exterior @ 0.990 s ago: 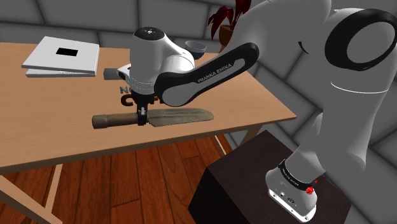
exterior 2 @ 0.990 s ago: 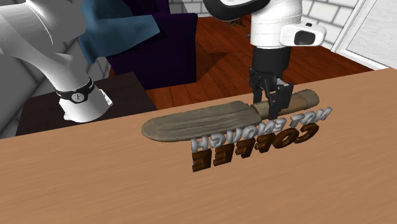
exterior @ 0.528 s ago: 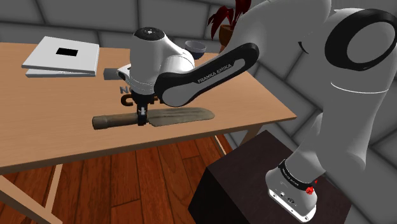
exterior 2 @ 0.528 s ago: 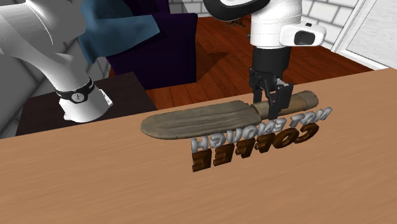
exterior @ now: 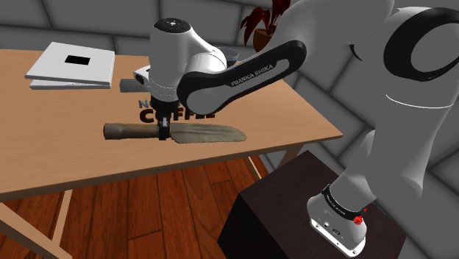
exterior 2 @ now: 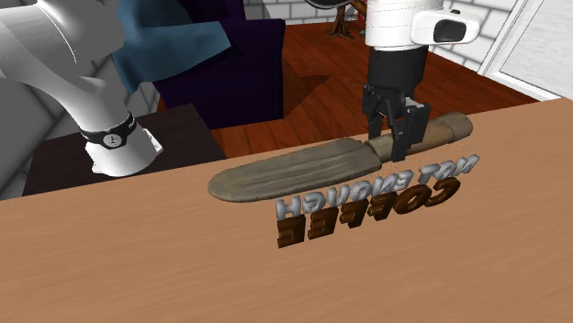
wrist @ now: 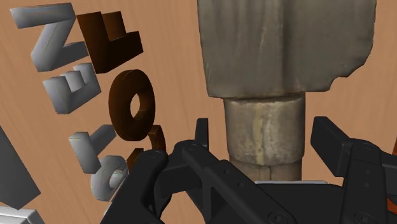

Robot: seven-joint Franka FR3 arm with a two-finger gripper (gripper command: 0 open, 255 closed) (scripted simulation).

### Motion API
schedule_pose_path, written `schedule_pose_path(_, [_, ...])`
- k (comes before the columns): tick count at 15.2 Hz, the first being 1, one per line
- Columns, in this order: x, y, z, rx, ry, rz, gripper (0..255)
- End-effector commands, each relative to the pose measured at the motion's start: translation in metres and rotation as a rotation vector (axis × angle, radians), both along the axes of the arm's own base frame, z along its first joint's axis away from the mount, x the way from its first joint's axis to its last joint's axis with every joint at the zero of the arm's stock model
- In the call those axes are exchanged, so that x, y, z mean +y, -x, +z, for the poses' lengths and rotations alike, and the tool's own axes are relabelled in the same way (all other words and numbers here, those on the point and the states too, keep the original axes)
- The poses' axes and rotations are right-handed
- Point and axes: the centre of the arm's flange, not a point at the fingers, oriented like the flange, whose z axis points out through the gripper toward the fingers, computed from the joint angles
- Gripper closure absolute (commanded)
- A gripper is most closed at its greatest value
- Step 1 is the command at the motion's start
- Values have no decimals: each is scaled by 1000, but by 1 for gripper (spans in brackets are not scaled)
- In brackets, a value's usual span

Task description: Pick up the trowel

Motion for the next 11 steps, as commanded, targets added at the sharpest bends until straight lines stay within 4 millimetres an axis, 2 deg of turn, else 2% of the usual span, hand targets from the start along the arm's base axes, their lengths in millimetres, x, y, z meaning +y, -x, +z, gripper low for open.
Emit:
schedule_pose_path(1, [0,-1,11,-1,-1,0,255])
schedule_pose_path(9, [0,-1,53,-1,-1,0,255])
schedule_pose_path(11, [0,-1,54,-1,-1,0,255])
